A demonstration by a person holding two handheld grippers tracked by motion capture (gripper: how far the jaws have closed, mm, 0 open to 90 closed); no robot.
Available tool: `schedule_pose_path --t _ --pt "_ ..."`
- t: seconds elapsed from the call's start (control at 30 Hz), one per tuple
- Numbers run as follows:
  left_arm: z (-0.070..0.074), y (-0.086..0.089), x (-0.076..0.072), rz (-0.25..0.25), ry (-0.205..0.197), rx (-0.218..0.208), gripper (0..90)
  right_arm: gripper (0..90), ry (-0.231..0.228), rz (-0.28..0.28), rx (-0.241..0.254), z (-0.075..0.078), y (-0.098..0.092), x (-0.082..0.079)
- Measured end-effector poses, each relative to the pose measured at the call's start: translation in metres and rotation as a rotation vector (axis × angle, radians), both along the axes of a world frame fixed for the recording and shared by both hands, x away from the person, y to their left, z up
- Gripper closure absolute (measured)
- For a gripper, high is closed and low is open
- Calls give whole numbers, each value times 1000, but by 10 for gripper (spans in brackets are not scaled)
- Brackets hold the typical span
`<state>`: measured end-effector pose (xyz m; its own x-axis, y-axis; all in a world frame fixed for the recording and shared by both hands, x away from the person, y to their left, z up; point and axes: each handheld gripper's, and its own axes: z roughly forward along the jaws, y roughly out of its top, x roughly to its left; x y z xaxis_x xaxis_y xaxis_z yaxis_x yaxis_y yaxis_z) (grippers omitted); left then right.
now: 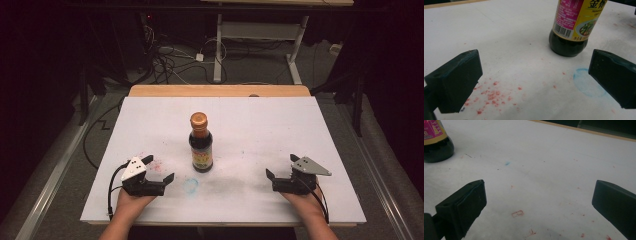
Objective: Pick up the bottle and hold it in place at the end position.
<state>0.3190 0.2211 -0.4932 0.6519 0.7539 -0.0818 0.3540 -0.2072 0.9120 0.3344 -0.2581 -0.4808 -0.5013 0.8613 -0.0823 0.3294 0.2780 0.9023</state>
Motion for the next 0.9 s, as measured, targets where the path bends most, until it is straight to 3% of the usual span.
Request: schedule_pose_path --t 0.13,0.3,0.67,0.9 --pt "0 1 1 -2 9 -12 0 3 -4 -4 1 0 0 -1" --pt "0 1 -1 -1 -8 -11 0 3 -5 -7 0 0 0 0" --pt "0 1 1 -11 13 -8 0 4 -7 -7 1 0 0 -1" --pt "3 -1 -1 -36 41 -39 0 4 0 -8 -2 0 0 0"
